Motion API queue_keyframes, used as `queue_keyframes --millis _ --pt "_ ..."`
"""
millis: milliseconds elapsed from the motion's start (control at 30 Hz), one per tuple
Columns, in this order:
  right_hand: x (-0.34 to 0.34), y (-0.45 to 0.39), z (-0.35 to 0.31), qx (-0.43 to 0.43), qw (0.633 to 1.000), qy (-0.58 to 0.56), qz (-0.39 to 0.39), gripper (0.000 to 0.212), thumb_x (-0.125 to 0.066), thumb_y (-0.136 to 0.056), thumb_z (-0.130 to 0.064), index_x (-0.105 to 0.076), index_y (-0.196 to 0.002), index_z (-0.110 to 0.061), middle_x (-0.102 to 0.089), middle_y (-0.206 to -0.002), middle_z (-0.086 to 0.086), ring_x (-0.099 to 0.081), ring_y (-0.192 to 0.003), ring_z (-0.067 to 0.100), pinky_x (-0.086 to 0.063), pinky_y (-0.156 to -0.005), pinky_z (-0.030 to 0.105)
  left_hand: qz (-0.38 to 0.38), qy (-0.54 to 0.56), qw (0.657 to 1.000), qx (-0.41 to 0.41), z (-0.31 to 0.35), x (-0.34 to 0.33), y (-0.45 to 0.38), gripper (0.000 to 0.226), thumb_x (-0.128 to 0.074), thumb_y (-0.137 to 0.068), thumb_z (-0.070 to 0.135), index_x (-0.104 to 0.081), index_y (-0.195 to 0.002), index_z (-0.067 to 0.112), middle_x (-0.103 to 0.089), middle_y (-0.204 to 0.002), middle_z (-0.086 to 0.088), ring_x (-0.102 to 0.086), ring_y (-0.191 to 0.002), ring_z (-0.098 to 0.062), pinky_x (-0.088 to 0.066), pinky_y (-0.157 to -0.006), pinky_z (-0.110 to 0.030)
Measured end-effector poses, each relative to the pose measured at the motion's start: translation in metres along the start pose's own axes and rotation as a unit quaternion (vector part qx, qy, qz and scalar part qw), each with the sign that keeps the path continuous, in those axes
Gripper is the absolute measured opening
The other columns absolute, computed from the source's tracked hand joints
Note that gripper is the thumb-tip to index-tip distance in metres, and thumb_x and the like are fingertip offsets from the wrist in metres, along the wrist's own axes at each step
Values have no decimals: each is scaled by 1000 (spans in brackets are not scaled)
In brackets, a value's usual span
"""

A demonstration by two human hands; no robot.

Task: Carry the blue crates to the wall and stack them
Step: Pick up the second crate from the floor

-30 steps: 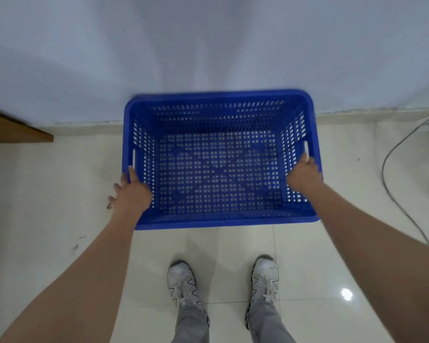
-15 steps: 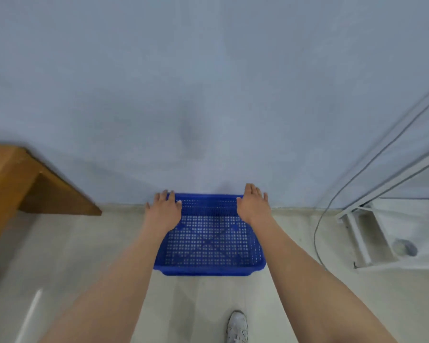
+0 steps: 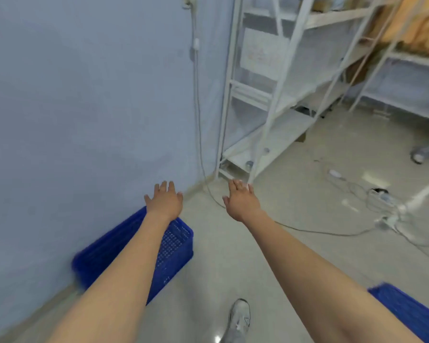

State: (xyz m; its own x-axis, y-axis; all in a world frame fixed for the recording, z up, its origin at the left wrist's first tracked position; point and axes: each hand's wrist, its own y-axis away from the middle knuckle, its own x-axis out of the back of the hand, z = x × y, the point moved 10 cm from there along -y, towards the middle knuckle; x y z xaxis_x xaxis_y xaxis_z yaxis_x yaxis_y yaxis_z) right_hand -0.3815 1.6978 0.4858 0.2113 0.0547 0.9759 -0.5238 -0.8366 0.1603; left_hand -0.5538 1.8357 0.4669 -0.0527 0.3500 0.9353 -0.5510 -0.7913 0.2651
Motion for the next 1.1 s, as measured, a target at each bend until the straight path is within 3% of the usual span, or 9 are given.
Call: queue_keyframes --millis 167,467,800,1100 --pt "0 159 190 -191 981 -18 -1 62 -31 -104 -36 -13 -156 -8 -16 -163 10 -15 -151 25 -8 -123 46 -50 -65 979 -186 200 -67 69 59 -21 -104 36 -12 -158 13 -10 -166 -2 -7 -153 -25 -11 -118 -61" --pt "-18 468 436 -425 903 -57 18 63 -28 -104 -33 -4 -158 -9 -7 -165 8 -10 -152 22 -4 -124 44 -89 -97 914 -385 484 -182 291 59 -24 -104 37 -17 -157 14 -14 -166 -2 -10 -153 -25 -13 -118 -61" --pt "-73 793 628 -551 826 -118 22 64 -27 -105 -35 -4 -158 -8 -5 -166 9 -6 -153 24 -3 -123 45 -149 -136 862 -464 687 -347 536 59 -23 -104 42 -20 -156 14 -20 -163 -1 -15 -151 -24 -18 -115 -62" --pt "-131 911 768 -598 787 -154 24 62 -29 -104 -33 -9 -157 -7 -14 -164 13 -15 -151 26 -8 -123 44 -213 -191 823 -490 816 -483 623 61 -22 -105 43 -11 -159 15 -5 -167 -3 -2 -154 -25 -10 -118 -63"
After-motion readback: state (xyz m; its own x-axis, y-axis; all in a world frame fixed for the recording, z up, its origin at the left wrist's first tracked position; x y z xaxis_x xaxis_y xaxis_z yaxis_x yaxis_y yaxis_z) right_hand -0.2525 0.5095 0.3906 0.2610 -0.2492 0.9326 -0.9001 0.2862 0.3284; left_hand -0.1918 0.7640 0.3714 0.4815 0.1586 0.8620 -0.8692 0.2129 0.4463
